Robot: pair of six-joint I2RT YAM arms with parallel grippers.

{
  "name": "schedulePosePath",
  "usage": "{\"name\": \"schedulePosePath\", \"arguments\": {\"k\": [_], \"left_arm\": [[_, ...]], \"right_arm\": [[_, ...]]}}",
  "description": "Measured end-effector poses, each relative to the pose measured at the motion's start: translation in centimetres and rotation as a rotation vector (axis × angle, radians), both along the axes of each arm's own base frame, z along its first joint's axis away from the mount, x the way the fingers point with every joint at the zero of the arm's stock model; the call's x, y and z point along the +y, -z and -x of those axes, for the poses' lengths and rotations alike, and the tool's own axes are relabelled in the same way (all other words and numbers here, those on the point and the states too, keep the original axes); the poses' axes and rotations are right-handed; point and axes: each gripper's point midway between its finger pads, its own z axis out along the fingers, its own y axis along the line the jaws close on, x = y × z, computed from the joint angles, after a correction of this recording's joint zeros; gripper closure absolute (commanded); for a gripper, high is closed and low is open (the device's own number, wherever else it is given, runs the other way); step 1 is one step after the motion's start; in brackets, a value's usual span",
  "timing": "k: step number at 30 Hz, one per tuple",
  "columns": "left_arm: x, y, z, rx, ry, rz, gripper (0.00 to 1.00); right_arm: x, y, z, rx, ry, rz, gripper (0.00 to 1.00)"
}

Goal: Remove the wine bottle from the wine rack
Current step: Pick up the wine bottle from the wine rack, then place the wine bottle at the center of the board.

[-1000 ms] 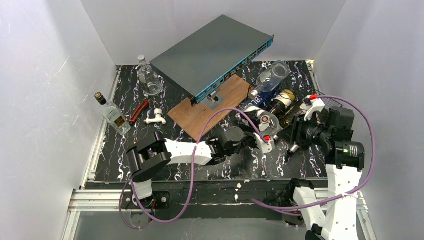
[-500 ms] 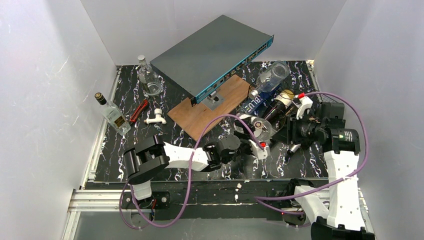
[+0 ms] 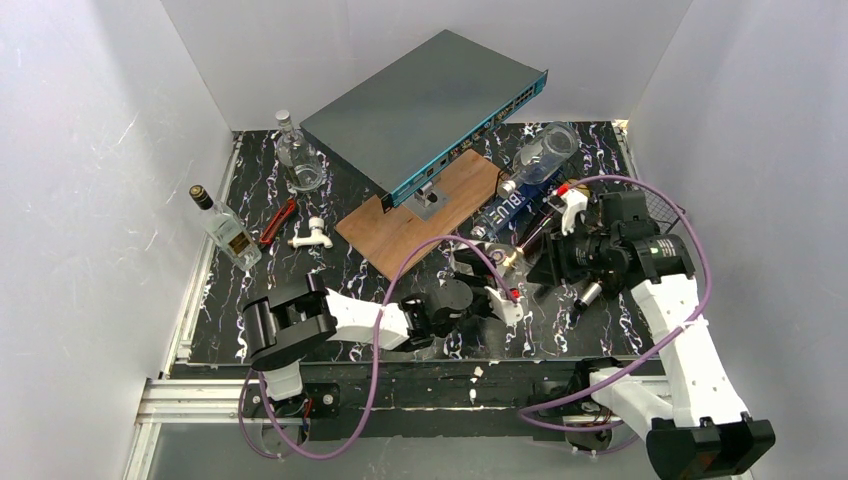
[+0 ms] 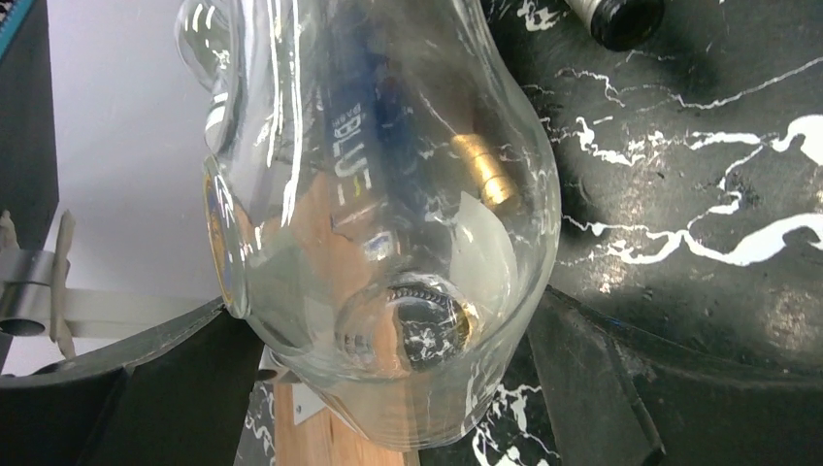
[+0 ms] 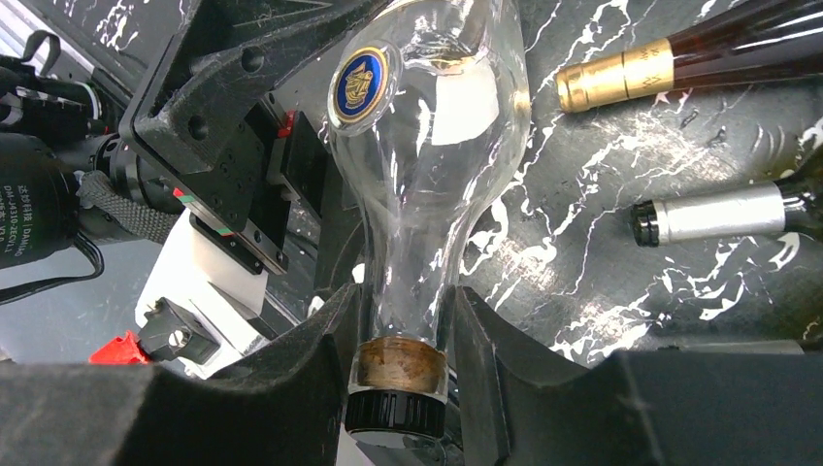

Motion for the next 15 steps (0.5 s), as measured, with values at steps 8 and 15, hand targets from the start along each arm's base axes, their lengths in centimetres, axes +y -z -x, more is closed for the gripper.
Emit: {"name": "schedulePosePath", "arguments": {"k": [8, 15], "left_arm": [[1.8, 1.4, 0.4, 0.036, -0.031, -0.008, 0.04], [2.5, 2.5, 0.7, 0.078, -0.051, 0.008, 0.04]], "right_arm": [[1.6, 1.3, -0.1, 0.044, -0.067, 0.031, 0.99], [2.5, 1.9, -0.2, 0.071, -0.121, 0.091, 0.94]]}}
